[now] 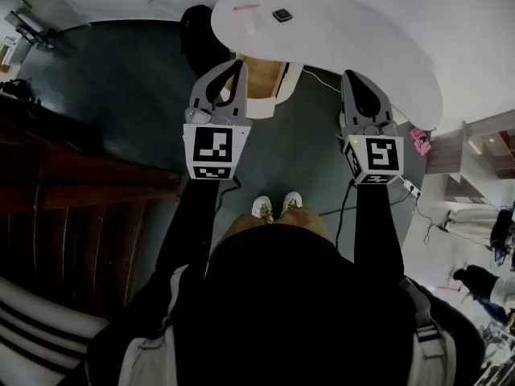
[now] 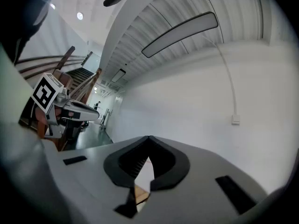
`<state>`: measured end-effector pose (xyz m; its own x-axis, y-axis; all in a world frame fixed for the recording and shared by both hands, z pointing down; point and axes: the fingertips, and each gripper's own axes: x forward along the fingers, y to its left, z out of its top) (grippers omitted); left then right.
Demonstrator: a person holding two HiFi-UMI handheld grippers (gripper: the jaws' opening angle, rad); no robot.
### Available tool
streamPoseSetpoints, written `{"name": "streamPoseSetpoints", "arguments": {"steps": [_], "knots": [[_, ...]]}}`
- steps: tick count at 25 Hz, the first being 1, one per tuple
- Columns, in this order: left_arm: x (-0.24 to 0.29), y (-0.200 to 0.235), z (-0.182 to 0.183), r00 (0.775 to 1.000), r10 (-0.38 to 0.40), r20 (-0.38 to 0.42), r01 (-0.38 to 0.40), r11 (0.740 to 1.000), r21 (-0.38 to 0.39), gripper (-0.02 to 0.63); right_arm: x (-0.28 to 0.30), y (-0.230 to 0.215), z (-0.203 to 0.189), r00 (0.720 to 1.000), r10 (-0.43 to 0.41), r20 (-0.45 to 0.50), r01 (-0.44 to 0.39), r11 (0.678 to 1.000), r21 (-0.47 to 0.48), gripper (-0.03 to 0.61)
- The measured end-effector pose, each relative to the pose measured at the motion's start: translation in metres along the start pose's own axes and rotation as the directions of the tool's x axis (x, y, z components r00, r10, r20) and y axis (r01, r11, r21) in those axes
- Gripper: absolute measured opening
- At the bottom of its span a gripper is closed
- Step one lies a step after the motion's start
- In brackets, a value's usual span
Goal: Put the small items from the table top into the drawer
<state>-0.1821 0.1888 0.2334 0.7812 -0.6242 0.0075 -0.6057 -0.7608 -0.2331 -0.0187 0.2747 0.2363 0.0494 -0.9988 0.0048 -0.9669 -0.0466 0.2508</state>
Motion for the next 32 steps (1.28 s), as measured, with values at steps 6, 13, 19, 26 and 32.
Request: {"name": "streamPoseSetpoints", "arguments": {"steps": [6,13,19,26,32], "knots": [[0.001,0.0,0.001,1.0,-0.008,0.003,0.008,1.0,-0.007,0.014,-0.001,0.001,0.003,1.0,-0.005,0.004,0.005,1.0,0.002,0.026],[-0.001,-0.001,0.0,1.0,-0.019,0.007,0.019,1.0,-0.012,0.014,-0.005,0.004,0.004,1.0,-0.004,0.013,0.004,1.0,0.015,0.026],[0.004,-0.006,-0.001,0.999,-0.032,0.011,0.032,0.999,-0.02,0.014,-0.009,0.001,0.001,1.0,-0.01,0.014,0.01,1.0,0.015,0.026],[0.018,-0.007,-0.002,0.999,-0.034,0.003,0.034,0.999,-0.015,0.014,0.001,-0.017,0.001,0.999,-0.033,0.029,0.032,0.999,0.042,0.026],[0.05,0.003,-0.01,1.0,-0.008,-0.008,0.008,1.0,-0.004,0.014,0.035,-0.034,-0.007,0.999,-0.01,0.053,0.008,0.999,0.045,0.026]]}}
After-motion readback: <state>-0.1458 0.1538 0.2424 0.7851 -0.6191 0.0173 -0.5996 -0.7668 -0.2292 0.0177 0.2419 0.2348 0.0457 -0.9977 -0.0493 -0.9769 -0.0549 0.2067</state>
